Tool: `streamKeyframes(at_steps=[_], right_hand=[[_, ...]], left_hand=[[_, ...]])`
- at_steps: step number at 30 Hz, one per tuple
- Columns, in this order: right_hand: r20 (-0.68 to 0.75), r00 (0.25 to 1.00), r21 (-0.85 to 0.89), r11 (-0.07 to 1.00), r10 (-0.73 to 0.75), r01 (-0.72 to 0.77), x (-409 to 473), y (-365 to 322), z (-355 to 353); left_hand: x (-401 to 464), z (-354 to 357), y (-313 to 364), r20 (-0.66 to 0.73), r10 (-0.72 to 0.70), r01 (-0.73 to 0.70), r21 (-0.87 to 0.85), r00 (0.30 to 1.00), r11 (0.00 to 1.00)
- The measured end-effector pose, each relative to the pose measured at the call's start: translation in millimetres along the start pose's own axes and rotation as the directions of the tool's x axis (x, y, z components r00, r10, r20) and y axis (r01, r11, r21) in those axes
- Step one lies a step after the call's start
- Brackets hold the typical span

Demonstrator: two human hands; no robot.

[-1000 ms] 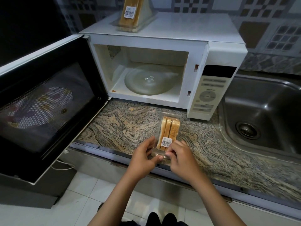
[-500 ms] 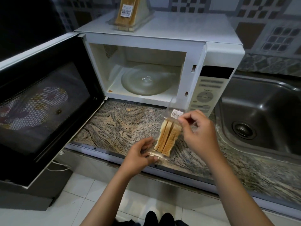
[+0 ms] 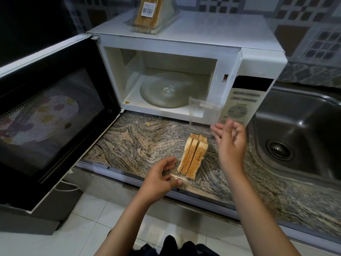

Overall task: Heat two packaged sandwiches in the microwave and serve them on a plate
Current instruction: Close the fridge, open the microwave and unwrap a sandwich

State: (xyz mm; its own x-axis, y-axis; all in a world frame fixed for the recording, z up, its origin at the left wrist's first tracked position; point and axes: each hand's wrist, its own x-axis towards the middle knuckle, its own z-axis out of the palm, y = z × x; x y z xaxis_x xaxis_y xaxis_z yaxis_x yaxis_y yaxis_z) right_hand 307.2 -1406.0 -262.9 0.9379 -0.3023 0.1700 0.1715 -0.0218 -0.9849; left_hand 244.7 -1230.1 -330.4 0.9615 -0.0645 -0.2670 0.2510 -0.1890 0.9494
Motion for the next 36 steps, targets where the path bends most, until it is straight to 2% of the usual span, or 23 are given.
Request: streamKeyframes(at_steps=[3, 7, 9, 12, 16, 21, 27, 31, 36], right_hand=[[-0.031, 0.999, -0.047, 0.999, 0.025, -0.027, -17.1, 19.2, -2.3], [-0.114, 0.984, -0.146, 0.977, 0.139, -0.155, -39.8, 52.1, -4.6], [-0.098, 0.982, -0.177, 0.968, 0.164, -0.179, -47.0, 63.5, -5.8], [-0.016, 0.993, -0.254, 0.960, 0.114, -0.115, -51.7, 70.8, -5.8], [0.021, 0.996, -0.311, 0.948, 0.084, -0.073, -47.7, 76.7, -6.9], [0.089, 0.996, -0.435, 0.900, 0.021, 0.020, -49.0, 75.5, -5.6], [0.149, 0.988, -0.462, 0.886, 0.027, 0.045, -49.5, 66.2, -9.2], [0.205, 0.979, -0.436, 0.893, -0.024, 0.113, -46.5, 54.9, -14.0], [0.282, 0.954, -0.433, 0.873, -0.104, 0.223, -50.7, 45.0, -15.3]], left_hand=[[-0.6, 1.2, 2.3, -0.003, -0.004, 0.004, 0.033, 1.000, 0.999], [1.6, 1.9, 13.2, -0.056, 0.050, -0.044, 0.116, 0.997, 0.992], [4.1, 1.6, 22.0, -0.110, 0.118, -0.095, 0.196, 0.987, 0.976], [10.1, 2.4, 36.0, -0.118, 0.184, -0.159, 0.198, 0.976, 0.967], [18.7, 8.2, 48.1, 0.015, 0.167, -0.166, 0.211, 0.986, 0.963], [23.2, 10.9, 46.4, 0.139, 0.174, -0.214, 0.363, 0.975, 0.907], [18.2, 13.5, 53.0, 0.166, 0.186, -0.226, 0.269, 0.968, 0.936], [12.7, 9.6, 54.7, 0.156, 0.172, -0.196, 0.155, 0.973, 0.968], [-1.3, 0.6, 55.3, 0.115, 0.212, -0.223, 0.100, 0.971, 0.970]])
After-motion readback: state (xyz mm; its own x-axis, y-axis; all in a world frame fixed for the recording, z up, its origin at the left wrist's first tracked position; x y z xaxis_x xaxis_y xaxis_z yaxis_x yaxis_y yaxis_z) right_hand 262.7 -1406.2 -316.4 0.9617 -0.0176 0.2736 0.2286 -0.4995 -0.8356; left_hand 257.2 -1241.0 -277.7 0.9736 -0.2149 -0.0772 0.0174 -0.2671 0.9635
